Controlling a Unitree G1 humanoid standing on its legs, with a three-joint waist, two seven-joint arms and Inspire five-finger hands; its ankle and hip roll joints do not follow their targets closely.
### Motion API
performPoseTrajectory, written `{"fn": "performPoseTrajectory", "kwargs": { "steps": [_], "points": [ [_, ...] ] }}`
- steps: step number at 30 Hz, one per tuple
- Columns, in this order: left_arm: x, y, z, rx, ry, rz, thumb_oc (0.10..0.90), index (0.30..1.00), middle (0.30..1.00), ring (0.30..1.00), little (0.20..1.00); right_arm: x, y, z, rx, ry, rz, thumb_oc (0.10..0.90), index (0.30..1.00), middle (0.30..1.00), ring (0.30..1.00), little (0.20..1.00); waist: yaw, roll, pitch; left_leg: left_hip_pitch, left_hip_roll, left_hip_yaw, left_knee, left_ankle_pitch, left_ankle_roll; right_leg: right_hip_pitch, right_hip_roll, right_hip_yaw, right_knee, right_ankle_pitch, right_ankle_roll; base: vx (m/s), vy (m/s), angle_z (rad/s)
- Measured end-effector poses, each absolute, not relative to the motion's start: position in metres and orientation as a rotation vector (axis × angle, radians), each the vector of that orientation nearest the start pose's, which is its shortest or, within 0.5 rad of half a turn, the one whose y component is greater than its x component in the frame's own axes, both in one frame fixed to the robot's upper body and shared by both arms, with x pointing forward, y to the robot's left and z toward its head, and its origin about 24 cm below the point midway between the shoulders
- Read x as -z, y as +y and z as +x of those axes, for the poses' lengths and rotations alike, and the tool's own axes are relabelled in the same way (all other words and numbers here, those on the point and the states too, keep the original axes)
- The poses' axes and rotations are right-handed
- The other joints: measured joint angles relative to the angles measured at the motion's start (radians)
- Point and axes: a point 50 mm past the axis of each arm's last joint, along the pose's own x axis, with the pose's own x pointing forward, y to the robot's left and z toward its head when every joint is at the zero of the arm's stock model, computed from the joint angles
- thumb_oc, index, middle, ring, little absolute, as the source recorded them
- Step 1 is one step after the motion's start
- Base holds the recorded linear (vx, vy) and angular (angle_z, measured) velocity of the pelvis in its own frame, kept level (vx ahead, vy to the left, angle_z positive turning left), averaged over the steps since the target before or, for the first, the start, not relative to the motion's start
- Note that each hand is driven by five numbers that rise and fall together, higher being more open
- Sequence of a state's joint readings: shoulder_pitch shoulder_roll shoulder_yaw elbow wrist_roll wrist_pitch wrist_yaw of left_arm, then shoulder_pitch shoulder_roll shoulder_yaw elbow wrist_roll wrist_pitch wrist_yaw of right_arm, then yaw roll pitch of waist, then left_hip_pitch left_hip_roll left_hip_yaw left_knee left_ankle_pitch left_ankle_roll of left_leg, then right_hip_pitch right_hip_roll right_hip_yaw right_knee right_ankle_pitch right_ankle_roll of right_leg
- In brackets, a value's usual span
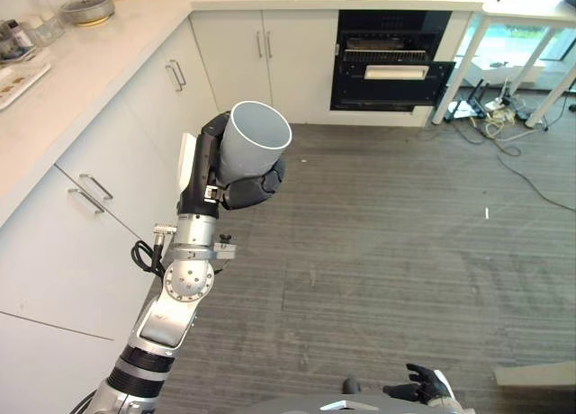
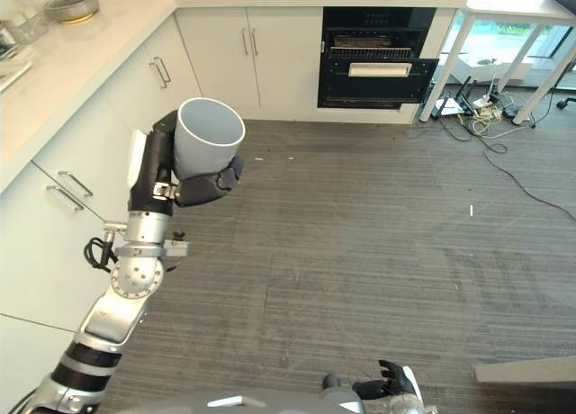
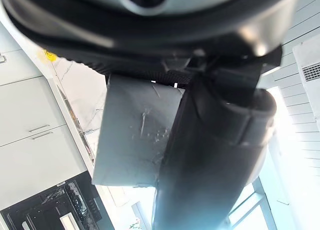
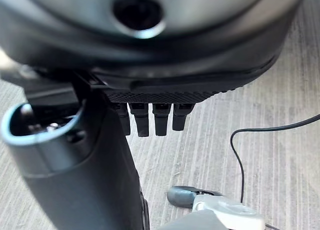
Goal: Place the dishes in the dishwasher.
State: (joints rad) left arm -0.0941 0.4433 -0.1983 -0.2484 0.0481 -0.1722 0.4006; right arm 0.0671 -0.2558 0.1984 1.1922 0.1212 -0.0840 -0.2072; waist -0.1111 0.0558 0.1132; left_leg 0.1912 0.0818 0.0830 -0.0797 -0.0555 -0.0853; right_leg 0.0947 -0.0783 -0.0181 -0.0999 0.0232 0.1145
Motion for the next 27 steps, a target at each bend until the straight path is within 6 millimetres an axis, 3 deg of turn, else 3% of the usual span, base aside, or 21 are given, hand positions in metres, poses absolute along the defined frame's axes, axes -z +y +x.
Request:
{"fn": "performPoseTrajectory", "kwargs": {
  "steps": [2, 3, 4, 5, 7, 8, 9, 10, 11, 12, 14, 16, 18, 20, 21, 22, 23, 24, 25, 26, 27],
  "points": [
    [-0.138, 0.169, 0.251, -0.104, -0.545, 0.344, 0.400, 0.300, 0.300, 0.300, 0.300, 0.158, -0.246, 0.077, 0.260, 1.151, -0.332, 0.800, 0.900, 0.900, 0.900, 0.900, -0.006, 0.015, 0.009, -0.017, 0.009, 0.004, 0.011, 0.002, -0.003, -0.016, 0.009, 0.002, 0.004, 0.000, -0.001, 0.02, -0.268, -0.07],
    [-0.137, 0.169, 0.252, -0.108, -0.539, 0.343, 0.400, 0.300, 0.300, 0.300, 0.300, 0.157, -0.246, 0.078, 0.263, 1.145, -0.328, 0.800, 0.900, 0.900, 0.900, 0.900, -0.006, 0.008, 0.014, -0.040, 0.008, 0.004, 0.045, 0.001, -0.008, -0.036, 0.012, 0.003, 0.022, -0.012, -0.007, 0.04, -0.250, -0.17],
    [-0.138, 0.172, 0.253, -0.120, -0.543, 0.332, 0.400, 0.300, 0.300, 0.300, 0.300, 0.157, -0.242, 0.084, 0.259, 1.121, -0.312, 0.800, 0.900, 0.900, 0.900, 0.900, -0.001, -0.010, 0.035, -0.098, 0.006, 0.006, 0.149, -0.012, -0.024, -0.090, 0.004, 0.009, 0.103, -0.041, -0.042, 0.05, -0.186, -0.36],
    [-0.136, 0.175, 0.255, -0.136, -0.531, 0.323, 0.400, 0.300, 0.300, 0.300, 0.300, 0.156, -0.236, 0.090, 0.250, 1.096, -0.298, 0.800, 0.900, 0.900, 0.900, 0.900, 0.016, -0.047, 0.060, -0.156, -0.003, 0.018, 0.273, -0.001, -0.040, -0.104, -0.009, 0.030, 0.134, -0.050, -0.047, 0.10, -0.237, -0.50],
    [-0.129, 0.180, 0.258, -0.152, -0.492, 0.325, 0.400, 0.300, 0.300, 0.300, 0.300, 0.154, -0.234, 0.097, 0.242, 1.063, -0.294, 0.800, 0.900, 0.900, 0.900, 0.900, 0.035, -0.070, 0.080, -0.241, 0.014, 0.012, 0.471, 0.008, -0.054, -0.140, 0.007, 0.011, 0.230, -0.098, -0.097, 0.16, -0.151, -0.33],
    [-0.130, 0.179, 0.260, -0.156, -0.498, 0.320, 0.400, 0.300, 0.300, 0.300, 0.300, 0.153, -0.234, 0.100, 0.240, 1.049, -0.297, 0.800, 0.900, 0.900, 0.900, 0.900, 0.047, -0.093, 0.106, -0.353, 0.028, -0.013, 0.690, 0.066, -0.078, -0.156, 0.007, 0.024, 0.286, -0.138, -0.119, 0.14, -0.045, -0.06],
    [-0.130, 0.179, 0.260, -0.156, -0.498, 0.320, 0.400, 0.300, 0.300, 0.300, 0.300, 0.153, -0.234, 0.100, 0.240, 1.049, -0.297, 0.800, 0.900, 0.900, 0.900, 0.900, 0.047, -0.093, 0.106, -0.353, 0.028, -0.013, 0.690, 0.066, -0.078, -0.156, 0.007, 0.024, 0.286, -0.138, -0.119, 0.22, 0.009, -0.20],
    [-0.129, 0.177, 0.259, -0.144, -0.497, 0.318, 0.400, 0.300, 0.300, 0.300, 0.300, 0.150, -0.239, 0.104, 0.258, 1.033, -0.319, 0.800, 0.900, 0.900, 0.900, 0.900, 0.076, -0.118, 0.131, -0.452, -0.005, -0.048, 0.771, 0.068, -0.061, -0.139, -0.002, 0.045, 0.270, -0.138, -0.135, 0.51, 0.108, -0.15],
    [-0.130, 0.176, 0.259, -0.139, -0.499, 0.315, 0.400, 0.300, 0.300, 0.300, 0.300, 0.147, -0.246, 0.108, 0.281, 1.010, -0.334, 0.800, 0.900, 0.900, 0.900, 0.900, 0.078, -0.122, 0.138, -0.501, -0.045, -0.036, 0.703, 0.054, -0.042, -0.134, -0.009, 0.044, 0.242, -0.137, -0.140, 0.64, 0.133, -0.12],
    [-0.128, 0.176, 0.258, -0.139, -0.491, 0.309, 0.400, 0.300, 0.300, 0.300, 0.300, 0.144, -0.252, 0.110, 0.315, 1.005, -0.329, 0.800, 0.900, 0.900, 0.900, 0.900, 0.081, -0.115, 0.142, -0.505, -0.063, 0.000, 0.550, 0.051, -0.039, -0.110, -0.009, 0.039, 0.194, -0.133, -0.134, 0.69, 0.161, 0.10],
    [-0.118, 0.177, 0.252, -0.142, -0.450, 0.284, 0.400, 0.300, 0.300, 0.300, 0.300, 0.142, -0.266, 0.112, 0.385, 1.032, -0.321, 0.800, 0.900, 0.900, 0.900, 0.900, 0.109, -0.073, 0.140, -0.428, -0.070, 0.073, 0.013, 0.074, 0.002, -0.035, 0.026, 0.024, 0.090, -0.131, -0.127, 0.57, 0.128, -0.20],
    [-0.114, 0.176, 0.253, -0.159, -0.424, 0.240, 0.400, 0.300, 0.300, 0.300, 0.300, 0.138, -0.274, 0.117, 0.368, 1.021, -0.377, 0.800, 0.900, 0.900, 0.900, 0.900, 0.137, -0.033, 0.132, -0.513, -0.027, 0.063, -0.025, 0.094, 0.003, -0.004, 0.089, 0.018, 0.091, -0.139, -0.147, 0.53, 0.128, -0.44],
    [-0.113, 0.176, 0.253, -0.161, -0.422, 0.237, 0.400, 0.300, 0.300, 0.300, 0.300, 0.139, -0.270, 0.115, 0.330, 1.011, -0.387, 0.800, 0.900, 0.900, 0.900, 0.900, 0.175, -0.046, 0.109, -0.552, -0.017, 0.071, 0.005, 0.113, 0.033, 0.020, 0.097, 0.049, 0.129, -0.186, -0.181, 0.55, 0.190, -0.57],
    [-0.114, 0.175, 0.250, -0.152, -0.427, 0.233, 0.400, 0.300, 0.300, 0.300, 0.300, 0.148, -0.258, 0.095, 0.302, 1.052, -0.350, 0.800, 0.900, 0.900, 0.900, 0.900, 0.187, -0.116, 0.065, -0.522, -0.078, 0.128, 0.113, 0.130, 0.117, 0.110, 0.052, 0.062, 0.132, -0.259, -0.102, 0.40, 0.158, -0.28],
    [-0.112, 0.172, 0.247, -0.149, -0.418, 0.221, 0.400, 0.300, 0.300, 0.300, 0.300, 0.151, -0.255, 0.081, 0.272, 1.086, -0.372, 0.800, 0.900, 0.900, 0.900, 0.900, 0.189, -0.122, 0.017, -0.474, -0.099, 0.127, 0.067, 0.165, 0.167, 0.111, 0.064, 0.055, 0.176, -0.274, -0.075, 0.46, 0.203, -0.12],
    [-0.115, 0.172, 0.247, -0.135, -0.432, 0.235, 0.400, 0.300, 0.300, 0.300, 0.300, 0.155, -0.249, 0.074, 0.264, 1.113, -0.350, 0.800, 0.900, 0.900, 0.900, 0.900, 0.186, -0.134, -0.008, -0.431, -0.101, 0.103, 0.030, 0.280, 0.165, 0.118, 0.064, 0.049, 0.224, -0.290, -0.042, 0.46, 0.230, -0.01],
    [-0.121, 0.171, 0.251, -0.109, -0.450, 0.269, 0.400, 0.300, 0.300, 0.300, 0.300, 0.163, -0.233, 0.063, 0.238, 1.170, -0.312, 0.800, 0.900, 0.900, 0.900, 0.900, 0.183, -0.189, -0.020, -0.382, -0.124, 0.100, 0.012, 0.271, 0.188, 0.075, 0.043, 0.025, 0.385, -0.288, -0.004, 0.47, 0.273, 0.08],
    [-0.124, 0.169, 0.254, -0.079, -0.460, 0.292, 0.400, 0.300, 0.300, 0.300, 0.300, 0.165, -0.226, 0.057, 0.222, 1.192, -0.291, 0.800, 0.900, 0.900, 0.900, 0.900, 0.183, -0.202, -0.023, -0.346, -0.127, 0.092, 0.008, 0.243, 0.209, 0.006, 0.042, 0.006, 0.568, -0.233, 0.073, 0.32, 0.196, 0.10],
    [-0.124, 0.169, 0.254, -0.079, -0.460, 0.292, 0.400, 0.300, 0.300, 0.300, 0.300, 0.165, -0.226, 0.057, 0.222, 1.192, -0.291, 0.800, 0.900, 0.900, 0.900, 0.900, 0.183, -0.202, -0.023, -0.346, -0.127, 0.092, 0.008, 0.243, 0.209, 0.006, 0.042, 0.006, 0.568, -0.233, 0.073, 0.73, 0.364, 0.40],
    [-0.131, 0.166, 0.254, -0.035, -0.484, 0.324, 0.400, 0.300, 0.300, 0.300, 0.300, 0.168, -0.222, 0.047, 0.217, 1.217, -0.278, 0.800, 0.900, 0.900, 0.900, 0.900, 0.167, -0.205, -0.023, -0.274, -0.138, 0.052, 0.019, 0.166, 0.199, -0.124, 0.018, -0.002, 0.898, -0.079, 0.147, 0.74, 0.369, 0.52],
    [-0.135, 0.163, 0.253, -0.023, -0.498, 0.318, 0.400, 0.300, 0.300, 0.300, 0.300, 0.167, -0.222, 0.047, 0.213, 1.211, -0.277, 0.800, 0.900, 0.900, 0.900, 0.900, 0.151, -0.195, -0.012, -0.254, -0.150, 0.010, 0.048, 0.102, 0.213, -0.192, 0.018, 0.009, 1.058, -0.037, 0.137, 0.73, 0.366, 1.07]
  ]
}}
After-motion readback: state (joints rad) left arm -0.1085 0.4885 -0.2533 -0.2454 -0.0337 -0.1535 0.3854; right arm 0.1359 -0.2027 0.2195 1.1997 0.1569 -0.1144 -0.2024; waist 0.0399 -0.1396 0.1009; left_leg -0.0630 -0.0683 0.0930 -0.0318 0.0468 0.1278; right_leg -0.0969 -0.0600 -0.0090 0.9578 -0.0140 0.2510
